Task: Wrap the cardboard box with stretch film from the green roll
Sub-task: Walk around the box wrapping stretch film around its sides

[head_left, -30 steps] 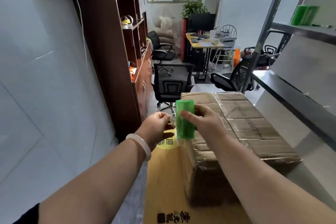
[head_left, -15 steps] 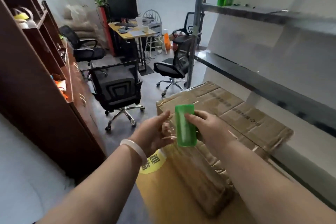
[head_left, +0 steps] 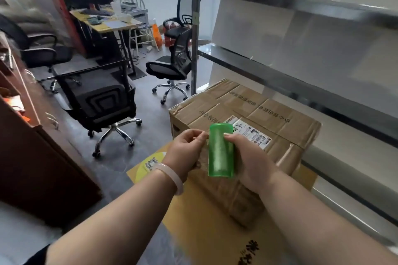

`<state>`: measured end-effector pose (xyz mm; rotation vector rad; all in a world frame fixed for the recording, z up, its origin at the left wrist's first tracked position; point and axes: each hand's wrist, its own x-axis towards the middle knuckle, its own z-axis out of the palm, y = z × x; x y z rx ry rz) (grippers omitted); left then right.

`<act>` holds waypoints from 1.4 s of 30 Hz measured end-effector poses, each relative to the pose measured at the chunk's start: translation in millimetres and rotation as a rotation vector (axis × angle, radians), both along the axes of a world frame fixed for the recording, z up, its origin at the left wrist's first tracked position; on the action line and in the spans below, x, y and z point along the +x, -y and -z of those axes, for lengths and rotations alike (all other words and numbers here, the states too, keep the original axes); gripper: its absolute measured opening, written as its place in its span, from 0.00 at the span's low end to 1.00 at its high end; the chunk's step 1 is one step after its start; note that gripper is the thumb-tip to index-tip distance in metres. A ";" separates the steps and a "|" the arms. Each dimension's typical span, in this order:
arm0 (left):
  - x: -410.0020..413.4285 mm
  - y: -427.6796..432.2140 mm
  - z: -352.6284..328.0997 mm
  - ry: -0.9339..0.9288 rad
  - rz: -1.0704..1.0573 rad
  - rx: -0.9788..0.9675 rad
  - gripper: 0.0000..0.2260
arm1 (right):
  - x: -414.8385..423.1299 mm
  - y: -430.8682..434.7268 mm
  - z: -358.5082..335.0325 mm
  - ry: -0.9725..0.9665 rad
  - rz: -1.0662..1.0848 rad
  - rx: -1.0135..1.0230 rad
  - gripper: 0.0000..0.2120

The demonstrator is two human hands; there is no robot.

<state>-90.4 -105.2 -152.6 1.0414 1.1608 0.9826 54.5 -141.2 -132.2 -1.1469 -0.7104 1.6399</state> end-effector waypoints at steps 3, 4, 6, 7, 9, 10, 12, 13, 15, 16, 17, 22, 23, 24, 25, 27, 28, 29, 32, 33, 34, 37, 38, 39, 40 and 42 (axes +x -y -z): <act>2.4 4.3 -2.8 -0.036 -0.002 -0.004 0.10 | 3.3 4.8 9.9 -0.049 0.040 -0.048 0.24; 3.4 4.1 -3.5 -0.042 0.013 -0.003 0.09 | 4.4 6.1 12.8 -0.055 0.044 -0.052 0.28; 4.2 1.0 -4.3 -0.045 0.048 0.000 0.09 | 4.4 9.1 14.8 -0.075 0.058 -0.040 0.29; 3.9 -1.5 -3.7 -0.045 0.068 0.004 0.10 | 3.5 10.4 16.2 -0.057 0.064 -0.033 0.30; 1.1 -7.3 -0.4 -0.044 0.108 0.004 0.09 | -1.5 13.3 16.7 0.060 0.053 -0.019 0.33; -1.8 -10.8 2.3 -0.045 0.127 0.003 0.09 | -5.3 14.7 16.1 0.120 0.046 -0.007 0.34; -10.1 -19.3 10.6 -0.051 0.167 0.002 0.08 | -14.7 16.4 17.4 0.210 0.071 0.014 0.33; -15.8 -24.1 15.2 -0.056 0.186 0.002 0.08 | -20.1 16.4 19.9 0.248 0.094 0.022 0.31; -30.7 -35.5 22.8 -0.083 0.230 0.006 0.08 | -32.8 15.6 27.2 0.317 0.147 0.019 0.28; -39.5 -41.4 26.1 -0.107 0.262 0.017 0.07 | -40.8 15.3 31.6 0.342 0.168 0.015 0.27; -48.7 -47.4 29.8 -0.132 0.295 0.033 0.07 | -48.7 14.2 38.4 0.361 0.181 0.008 0.28; -90.5 -77.6 60.9 -0.226 0.377 0.079 0.07 | -87.8 1.2 66.4 0.304 0.240 -0.048 0.28; -96.7 -83.3 67.5 -0.233 0.384 0.070 0.07 | -93.7 -2.2 70.6 0.283 0.247 -0.064 0.29; -102.5 -89.1 73.8 -0.236 0.391 0.059 0.07 | -98.3 -5.0 75.6 0.240 0.262 -0.084 0.31; -106.9 -95.1 78.7 -0.236 0.401 0.047 0.07 | -101.7 -6.9 80.6 0.170 0.287 -0.102 0.33; -113.1 -106.7 84.5 -0.236 0.430 0.032 0.07 | -107.0 -7.9 89.1 0.032 0.334 -0.138 0.37; -114.9 -111.6 85.9 -0.240 0.452 0.032 0.07 | -109.8 -8.3 92.2 -0.007 0.353 -0.155 0.39; -116.3 -115.5 87.0 -0.247 0.477 0.038 0.07 | -112.9 -8.5 95.6 -0.026 0.373 -0.167 0.39; -119.3 -121.7 88.3 -0.263 0.541 0.057 0.07 | -125.0 -9.5 101.0 -0.009 0.448 -0.184 0.34; -120.4 -123.0 88.3 -0.263 0.553 0.060 0.07 | -128.3 -10.5 101.0 0.020 0.472 -0.182 0.32; -121.4 -124.5 88.8 -0.263 0.561 0.061 0.07 | -131.4 -11.1 99.5 0.052 0.486 -0.170 0.31; -125.0 -130.2 89.3 -0.289 0.592 0.038 0.07 | -137.1 -13.2 94.1 0.136 0.500 -0.130 0.30; -126.0 -132.6 88.8 -0.302 0.613 0.012 0.07 | -138.3 -14.0 92.9 0.154 0.501 -0.123 0.30; -127.2 -135.5 87.7 -0.311 0.641 -0.024 0.08 | -139.3 -14.9 92.2 0.169 0.505 -0.120 0.31; -128.2 -138.7 86.2 -0.316 0.670 -0.067 0.08 | -140.3 -16.0 91.7 0.183 0.510 -0.119 0.31; -129.8 -144.6 83.4 -0.304 0.723 -0.156 0.09 | -141.6 -17.2 91.4 0.224 0.515 -0.120 0.32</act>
